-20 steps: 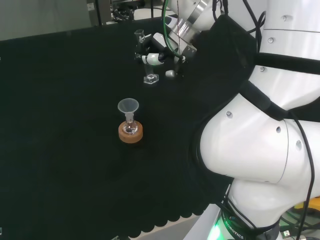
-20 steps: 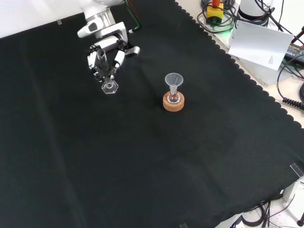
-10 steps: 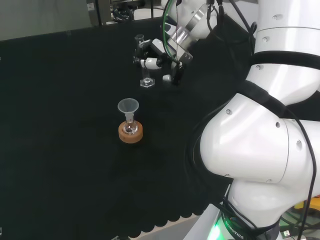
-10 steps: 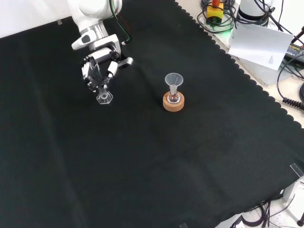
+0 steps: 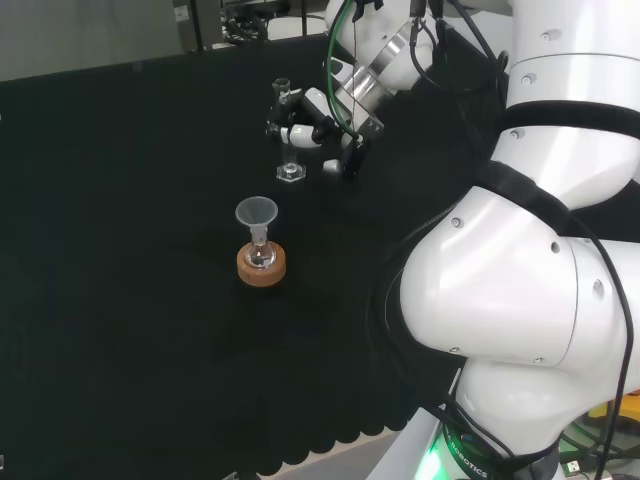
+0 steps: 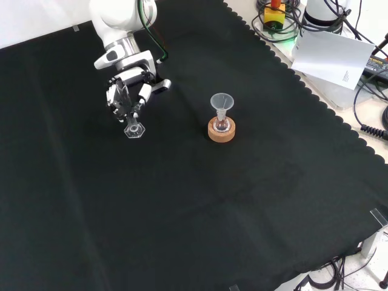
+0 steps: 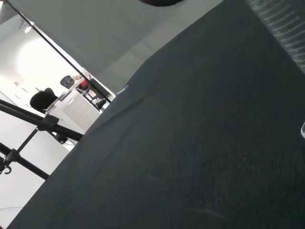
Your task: Put the graduated cylinder back on the table.
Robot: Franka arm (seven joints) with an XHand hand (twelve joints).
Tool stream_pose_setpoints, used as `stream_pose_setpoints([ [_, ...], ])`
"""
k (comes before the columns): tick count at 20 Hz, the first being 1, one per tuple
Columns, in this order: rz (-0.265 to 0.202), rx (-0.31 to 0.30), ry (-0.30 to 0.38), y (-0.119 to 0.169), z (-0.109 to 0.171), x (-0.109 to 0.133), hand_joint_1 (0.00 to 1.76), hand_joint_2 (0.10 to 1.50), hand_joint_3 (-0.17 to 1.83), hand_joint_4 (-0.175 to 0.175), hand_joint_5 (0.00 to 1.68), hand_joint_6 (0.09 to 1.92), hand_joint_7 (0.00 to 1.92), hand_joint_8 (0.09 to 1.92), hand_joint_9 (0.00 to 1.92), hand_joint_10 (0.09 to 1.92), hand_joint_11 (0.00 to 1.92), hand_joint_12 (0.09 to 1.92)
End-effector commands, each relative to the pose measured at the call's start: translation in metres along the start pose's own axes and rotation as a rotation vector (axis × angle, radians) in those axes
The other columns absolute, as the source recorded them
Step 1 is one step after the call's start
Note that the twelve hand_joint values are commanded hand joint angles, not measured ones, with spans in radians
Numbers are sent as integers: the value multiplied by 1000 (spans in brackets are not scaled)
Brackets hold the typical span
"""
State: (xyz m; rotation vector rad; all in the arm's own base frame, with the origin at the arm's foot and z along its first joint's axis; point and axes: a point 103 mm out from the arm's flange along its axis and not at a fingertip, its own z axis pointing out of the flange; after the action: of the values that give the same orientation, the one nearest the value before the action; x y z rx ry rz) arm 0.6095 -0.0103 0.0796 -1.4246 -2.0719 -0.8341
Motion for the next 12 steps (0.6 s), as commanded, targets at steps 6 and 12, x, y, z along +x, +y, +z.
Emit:
stream_pose_setpoints([
  [6, -8, 34, 14, -7, 1, -4, 1126, 1155, 3, -145, 897, 1126, 850, 638, 1269, 87, 1096, 856],
  [12, -8, 54, 20, -12, -4, -4, 1081, 1099, -126, -54, 793, 763, 750, 616, 1195, 87, 951, 975],
])
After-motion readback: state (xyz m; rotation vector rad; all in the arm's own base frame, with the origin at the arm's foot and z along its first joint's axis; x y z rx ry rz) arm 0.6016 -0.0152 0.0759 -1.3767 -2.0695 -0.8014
